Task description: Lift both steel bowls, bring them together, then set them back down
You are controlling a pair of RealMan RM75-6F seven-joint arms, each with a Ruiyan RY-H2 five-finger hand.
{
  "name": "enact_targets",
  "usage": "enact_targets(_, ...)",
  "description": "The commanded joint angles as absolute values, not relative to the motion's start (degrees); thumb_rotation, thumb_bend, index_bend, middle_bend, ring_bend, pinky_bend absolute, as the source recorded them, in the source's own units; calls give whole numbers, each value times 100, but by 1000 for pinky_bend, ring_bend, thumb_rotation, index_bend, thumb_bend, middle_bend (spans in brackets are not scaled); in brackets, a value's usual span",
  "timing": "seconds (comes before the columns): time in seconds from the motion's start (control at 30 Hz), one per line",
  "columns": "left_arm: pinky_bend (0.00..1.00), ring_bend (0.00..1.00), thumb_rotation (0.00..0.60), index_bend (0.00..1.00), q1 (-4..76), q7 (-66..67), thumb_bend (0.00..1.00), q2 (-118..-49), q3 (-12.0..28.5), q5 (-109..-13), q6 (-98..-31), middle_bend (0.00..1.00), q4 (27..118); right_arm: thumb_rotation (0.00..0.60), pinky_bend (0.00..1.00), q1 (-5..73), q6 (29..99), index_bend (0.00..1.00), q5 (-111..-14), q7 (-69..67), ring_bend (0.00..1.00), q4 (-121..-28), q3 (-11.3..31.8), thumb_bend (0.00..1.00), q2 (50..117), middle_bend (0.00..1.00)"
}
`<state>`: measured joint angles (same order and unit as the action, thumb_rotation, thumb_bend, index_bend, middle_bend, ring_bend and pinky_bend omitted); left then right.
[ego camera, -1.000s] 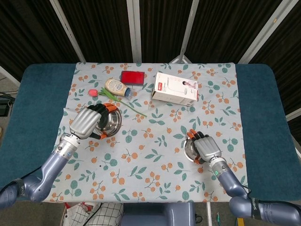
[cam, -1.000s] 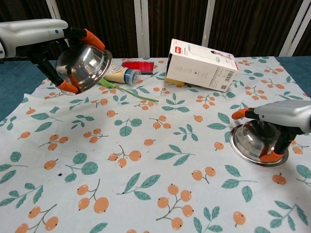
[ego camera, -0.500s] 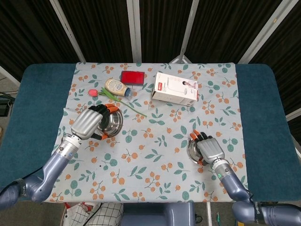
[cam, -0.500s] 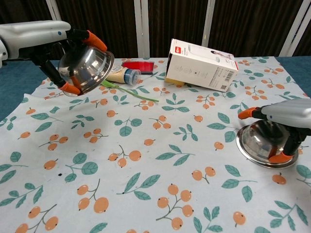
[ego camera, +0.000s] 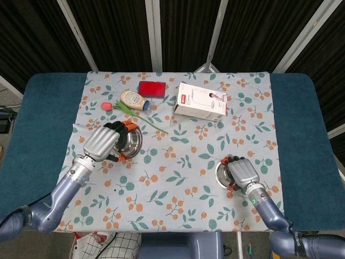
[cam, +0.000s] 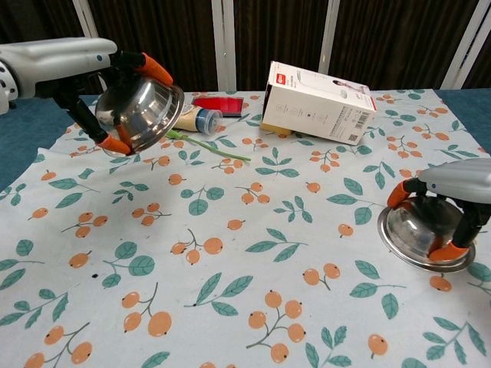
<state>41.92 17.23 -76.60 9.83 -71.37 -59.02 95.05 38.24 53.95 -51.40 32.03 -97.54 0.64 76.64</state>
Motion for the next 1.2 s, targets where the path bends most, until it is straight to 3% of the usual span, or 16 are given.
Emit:
enact_targets(0.03, 692, 538, 600, 454, 4194, 1761, 392, -7667, 979, -7118, -5911, 680, 9517, 600, 890, 3802, 5372, 739, -5252, 3091, 716, -9713, 57, 269, 7669, 634)
enact_targets(0.17, 692, 538, 600, 454, 4202, 1801, 392, -7677, 979, -7090, -5913, 680, 9519, 600, 973, 3769, 5394, 845, -5483, 2914, 803, -9672, 65, 276, 7683, 721)
enact_targets(0.33, 692, 538, 600, 454, 4218, 1770, 392, -7727, 974, -7109, -5907, 680, 9455, 600, 1000, 3676, 5644, 956, -5907, 2772, 908, -9639, 84, 291, 7731, 822)
enact_targets(0.7, 692, 538, 600, 453, 4186, 959, 394, -7934, 993, -7659, -6132, 676, 9200, 600, 1000, 3422, 6175, 1000, -6531, 1835, 966, -9849, 424, 319, 7541, 878)
enact_targets(0.97, 692, 537, 600, 454, 4137, -206, 392, -8290, 1066, -8557, -6884, 673, 8599, 600, 1000, 3128, 6195, 1000, -7069, -1093, 969, -10474, 1092, 333, 6901, 879)
enact_targets(1.2, 692, 536, 600, 456, 4243, -1070, 392, -8703, 1118, -8990, -7280, 674, 8023, 600, 1000, 2961, 5702, 1000, -7455, -4716, 969, -10718, 1628, 366, 6168, 879)
